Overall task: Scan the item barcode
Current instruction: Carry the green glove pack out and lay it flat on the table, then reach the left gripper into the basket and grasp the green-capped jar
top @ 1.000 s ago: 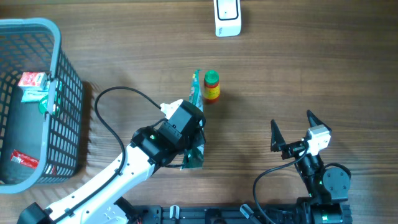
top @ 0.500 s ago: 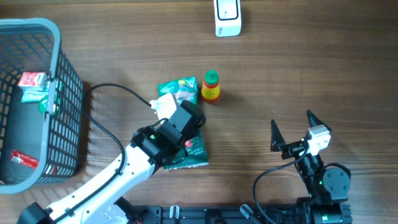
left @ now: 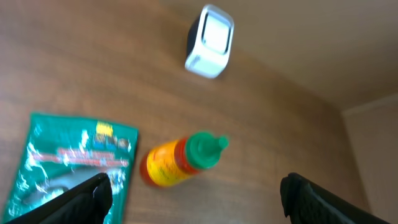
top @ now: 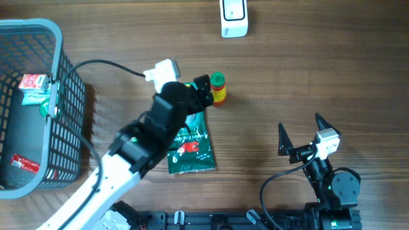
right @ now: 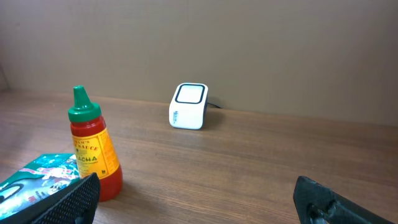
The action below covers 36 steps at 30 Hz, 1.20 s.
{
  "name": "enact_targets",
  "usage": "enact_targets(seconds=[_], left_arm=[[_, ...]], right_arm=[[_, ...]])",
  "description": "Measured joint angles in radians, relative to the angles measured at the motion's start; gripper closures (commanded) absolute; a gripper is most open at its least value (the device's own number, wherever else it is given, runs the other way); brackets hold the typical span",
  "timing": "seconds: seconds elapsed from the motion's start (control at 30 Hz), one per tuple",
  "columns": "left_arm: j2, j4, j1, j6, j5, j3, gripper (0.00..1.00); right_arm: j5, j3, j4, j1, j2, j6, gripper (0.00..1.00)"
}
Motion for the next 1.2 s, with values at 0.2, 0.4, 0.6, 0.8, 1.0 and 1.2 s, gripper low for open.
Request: enact_targets(seconds=[0.2, 0.4, 0.6, 0.8, 1.0, 1.2], left_arm=[[-0.152, -0.019, 0.118, 0.176, -0.006, 0.094, 0.05], [-0.201, -0.15, 0.234, 0.302, -0.023, 0.266, 0.0], [-0.202, -0.378, 0.343, 0.358, -0.106, 0.455, 0.0], [-0.212, -0.526, 0.38, 0.365, -0.135, 0.492, 0.0], [-0.206, -0.598, 0.389, 0.364, -0.247, 0.492, 0.0], [-0.198, -0.502, 0.595, 0.36, -0.311, 0.492, 0.0]], right_arm=[[0.0, 0.0, 0.0, 0.0, 0.0, 0.0, 0.0], [0.0, 0.0, 0.0, 0.0, 0.0, 0.0, 0.0], [0.0, 0.0, 0.0, 0.0, 0.0, 0.0, 0.0], [0.0, 0.0, 0.0, 0.0, 0.0, 0.0, 0.0], [0.0, 0.0, 0.0, 0.0, 0.0, 0.0, 0.0], [0.0, 0.0, 0.0, 0.0, 0.0, 0.0, 0.0]])
